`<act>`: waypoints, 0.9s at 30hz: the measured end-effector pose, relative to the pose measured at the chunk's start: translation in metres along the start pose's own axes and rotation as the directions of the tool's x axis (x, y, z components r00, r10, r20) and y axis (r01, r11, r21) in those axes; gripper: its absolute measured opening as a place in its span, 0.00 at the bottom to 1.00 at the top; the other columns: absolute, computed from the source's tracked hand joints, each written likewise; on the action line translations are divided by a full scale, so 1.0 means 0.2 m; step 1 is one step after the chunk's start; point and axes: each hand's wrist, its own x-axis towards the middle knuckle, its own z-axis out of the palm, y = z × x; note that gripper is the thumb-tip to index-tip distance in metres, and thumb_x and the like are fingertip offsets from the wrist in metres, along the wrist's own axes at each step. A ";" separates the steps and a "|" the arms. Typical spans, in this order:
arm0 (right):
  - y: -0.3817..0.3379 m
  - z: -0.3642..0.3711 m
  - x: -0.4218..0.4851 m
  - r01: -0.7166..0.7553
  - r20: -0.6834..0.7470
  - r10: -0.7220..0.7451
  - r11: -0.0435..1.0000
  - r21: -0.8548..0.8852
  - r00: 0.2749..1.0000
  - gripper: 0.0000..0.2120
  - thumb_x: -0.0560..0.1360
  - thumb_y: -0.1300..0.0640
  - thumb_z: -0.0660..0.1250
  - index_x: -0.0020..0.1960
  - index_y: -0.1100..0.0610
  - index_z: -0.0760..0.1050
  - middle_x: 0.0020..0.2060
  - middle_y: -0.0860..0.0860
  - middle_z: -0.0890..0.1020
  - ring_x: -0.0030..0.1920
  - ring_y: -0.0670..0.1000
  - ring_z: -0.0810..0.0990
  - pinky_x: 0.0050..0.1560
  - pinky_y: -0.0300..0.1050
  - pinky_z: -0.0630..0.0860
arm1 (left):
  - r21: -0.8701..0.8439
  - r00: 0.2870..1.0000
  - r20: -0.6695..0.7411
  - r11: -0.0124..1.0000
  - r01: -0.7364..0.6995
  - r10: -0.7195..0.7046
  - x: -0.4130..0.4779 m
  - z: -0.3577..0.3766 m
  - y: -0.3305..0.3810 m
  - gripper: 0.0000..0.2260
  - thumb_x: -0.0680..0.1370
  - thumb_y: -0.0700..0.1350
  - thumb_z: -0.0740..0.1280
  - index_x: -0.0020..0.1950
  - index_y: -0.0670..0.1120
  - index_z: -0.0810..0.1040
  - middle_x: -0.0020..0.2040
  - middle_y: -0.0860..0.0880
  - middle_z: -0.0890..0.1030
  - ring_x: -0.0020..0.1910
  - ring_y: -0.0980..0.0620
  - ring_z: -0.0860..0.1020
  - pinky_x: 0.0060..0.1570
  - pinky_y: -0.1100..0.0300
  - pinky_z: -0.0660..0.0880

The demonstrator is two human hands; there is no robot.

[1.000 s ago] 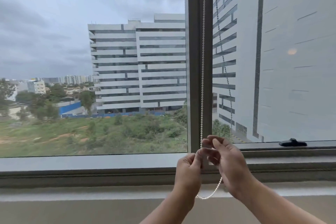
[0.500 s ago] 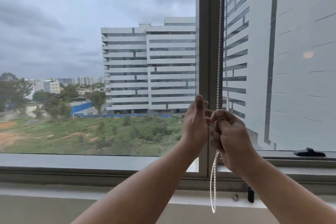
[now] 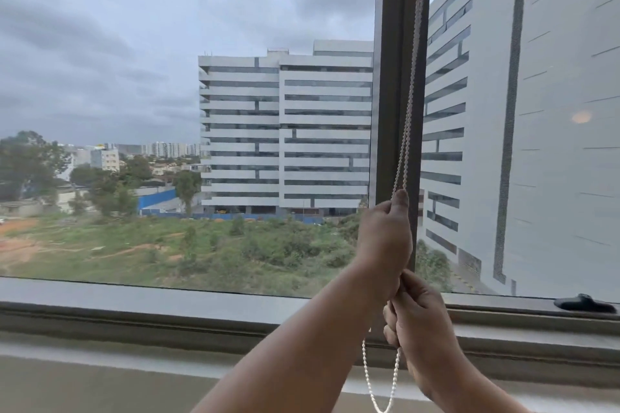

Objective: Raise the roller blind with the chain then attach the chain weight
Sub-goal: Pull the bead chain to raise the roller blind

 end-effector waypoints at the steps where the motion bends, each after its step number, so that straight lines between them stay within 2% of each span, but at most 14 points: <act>1: 0.06 -0.01 -0.02 -0.045 0.004 0.045 0.998 -0.034 0.999 0.23 0.81 0.66 0.56 0.30 0.54 0.72 0.18 0.48 0.60 0.18 0.45 0.54 0.21 0.39 0.48 | 0.045 0.999 -0.018 0.998 0.051 -0.050 -0.02 -0.01 -0.08 0.22 0.82 0.57 0.59 0.31 0.49 0.65 0.25 0.51 0.64 0.22 0.54 0.60 0.28 0.57 0.59; 3: 0.16 -0.05 -0.07 -0.112 0.022 0.115 0.988 -0.107 0.993 0.20 0.80 0.70 0.55 0.32 0.61 0.73 0.15 0.46 0.66 0.14 0.42 0.60 0.15 0.34 0.54 | 0.110 0.987 -0.040 0.981 0.161 -0.158 -0.07 -0.04 -0.22 0.21 0.82 0.56 0.59 0.32 0.48 0.65 0.26 0.52 0.65 0.24 0.54 0.62 0.30 0.57 0.61; 5: 0.24 -0.11 -0.08 -0.113 0.081 0.146 0.940 -0.323 0.986 0.17 0.79 0.70 0.59 0.33 0.63 0.75 0.17 0.47 0.73 0.18 0.42 0.69 0.19 0.29 0.63 | 0.163 0.976 -0.051 0.962 0.218 -0.213 -0.10 -0.06 -0.32 0.20 0.83 0.55 0.58 0.33 0.48 0.65 0.27 0.52 0.65 0.25 0.54 0.62 0.29 0.58 0.61; 7: 0.24 -0.16 -0.06 -0.152 0.134 0.252 0.848 -0.507 0.958 0.12 0.76 0.67 0.65 0.35 0.61 0.76 0.23 0.49 0.76 0.21 0.44 0.69 0.22 0.33 0.63 | 0.188 0.974 -0.063 0.956 0.226 -0.217 -0.11 -0.08 -0.36 0.20 0.83 0.54 0.58 0.33 0.48 0.64 0.26 0.52 0.63 0.25 0.54 0.61 0.29 0.57 0.60; 8: 0.21 -0.17 -0.04 -0.197 0.148 0.319 0.823 -0.532 0.936 0.08 0.75 0.66 0.68 0.37 0.61 0.75 0.25 0.50 0.76 0.21 0.44 0.68 0.22 0.34 0.62 | 0.185 0.975 -0.058 0.958 0.220 -0.213 -0.11 -0.09 -0.36 0.20 0.83 0.54 0.58 0.33 0.48 0.65 0.26 0.52 0.62 0.25 0.54 0.61 0.30 0.57 0.60; 10: 0.11 -0.19 0.05 -0.239 0.115 0.334 0.839 -0.489 0.936 0.04 0.73 0.71 0.65 0.45 0.63 0.75 0.32 0.54 0.78 0.24 0.44 0.73 0.25 0.36 0.66 | 0.159 0.976 -0.050 0.963 0.217 -0.212 -0.11 -0.10 -0.35 0.20 0.83 0.54 0.58 0.33 0.48 0.67 0.24 0.53 0.63 0.24 0.55 0.62 0.29 0.59 0.62; 12: -0.04 -0.18 0.15 -0.176 0.021 0.197 0.914 -0.364 0.980 0.08 0.75 0.70 0.60 0.50 0.63 0.76 0.40 0.57 0.81 0.33 0.48 0.79 0.34 0.40 0.73 | 0.155 0.978 -0.053 0.965 0.210 -0.204 -0.12 -0.11 -0.34 0.21 0.83 0.53 0.58 0.31 0.48 0.68 0.18 0.56 0.65 0.21 0.58 0.63 0.23 0.62 0.61; 14: -0.18 -0.13 0.23 -0.117 -0.016 0.116 0.979 -0.169 0.993 0.09 0.80 0.61 0.58 0.52 0.62 0.76 0.43 0.58 0.82 0.41 0.53 0.82 0.45 0.48 0.75 | 0.133 0.982 -0.047 0.974 0.186 -0.181 -0.12 -0.11 -0.36 0.22 0.83 0.54 0.59 0.30 0.49 0.68 0.17 0.56 0.65 0.22 0.57 0.62 0.23 0.63 0.59; 16: -0.27 -0.08 0.29 -0.111 0.025 0.111 0.994 -0.002 0.993 0.16 0.82 0.51 0.55 0.51 0.60 0.77 0.43 0.57 0.84 0.45 0.55 0.83 0.49 0.51 0.73 | 0.089 0.984 -0.035 0.980 0.176 -0.174 -0.13 -0.10 -0.39 0.22 0.82 0.54 0.60 0.29 0.49 0.66 0.21 0.57 0.64 0.22 0.57 0.60 0.26 0.60 0.58; 18: -0.30 -0.03 0.31 -0.101 0.052 0.096 0.990 0.096 0.994 0.19 0.82 0.48 0.54 0.47 0.58 0.78 0.35 0.54 0.83 0.38 0.53 0.81 0.43 0.47 0.72 | 0.066 0.987 -0.026 0.985 0.162 -0.161 -0.13 -0.09 -0.40 0.21 0.82 0.54 0.60 0.30 0.50 0.64 0.24 0.54 0.62 0.22 0.57 0.58 0.26 0.59 0.56; 21: -0.27 0.04 0.31 -0.007 0.020 0.005 0.995 0.104 1.000 0.20 0.82 0.51 0.55 0.33 0.53 0.73 0.21 0.46 0.69 0.24 0.46 0.65 0.27 0.41 0.62 | 0.126 0.994 -0.020 0.986 0.105 -0.103 -0.16 -0.09 -0.41 0.21 0.80 0.58 0.61 0.30 0.49 0.64 0.23 0.53 0.62 0.20 0.52 0.63 0.28 0.57 0.60; 23: -0.25 0.05 0.29 0.097 -0.016 -0.097 0.995 0.036 0.995 0.22 0.82 0.51 0.54 0.30 0.52 0.69 0.19 0.45 0.65 0.20 0.46 0.60 0.22 0.39 0.58 | 0.303 0.998 -0.054 0.952 0.048 -0.034 -0.18 -0.11 -0.39 0.22 0.74 0.62 0.58 0.31 0.44 0.69 0.22 0.52 0.70 0.26 0.44 0.76 0.32 0.53 0.69; 24: -0.24 0.04 0.28 0.143 -0.021 -0.142 0.990 0.019 0.990 0.22 0.82 0.51 0.54 0.30 0.52 0.68 0.19 0.45 0.65 0.20 0.46 0.59 0.21 0.38 0.57 | 0.353 0.996 -0.094 0.935 0.020 0.014 -0.18 -0.13 -0.37 0.23 0.70 0.62 0.55 0.33 0.42 0.72 0.26 0.50 0.76 0.32 0.43 0.79 0.34 0.51 0.72; 27: -0.23 0.07 0.26 0.196 -0.002 -0.196 0.981 0.005 0.981 0.22 0.82 0.51 0.55 0.30 0.53 0.67 0.20 0.47 0.64 0.19 0.47 0.58 0.19 0.36 0.56 | 0.326 0.968 -0.215 0.944 -0.053 0.128 -0.16 -0.18 -0.28 0.24 0.67 0.61 0.52 0.41 0.42 0.77 0.39 0.45 0.82 0.42 0.43 0.79 0.41 0.49 0.73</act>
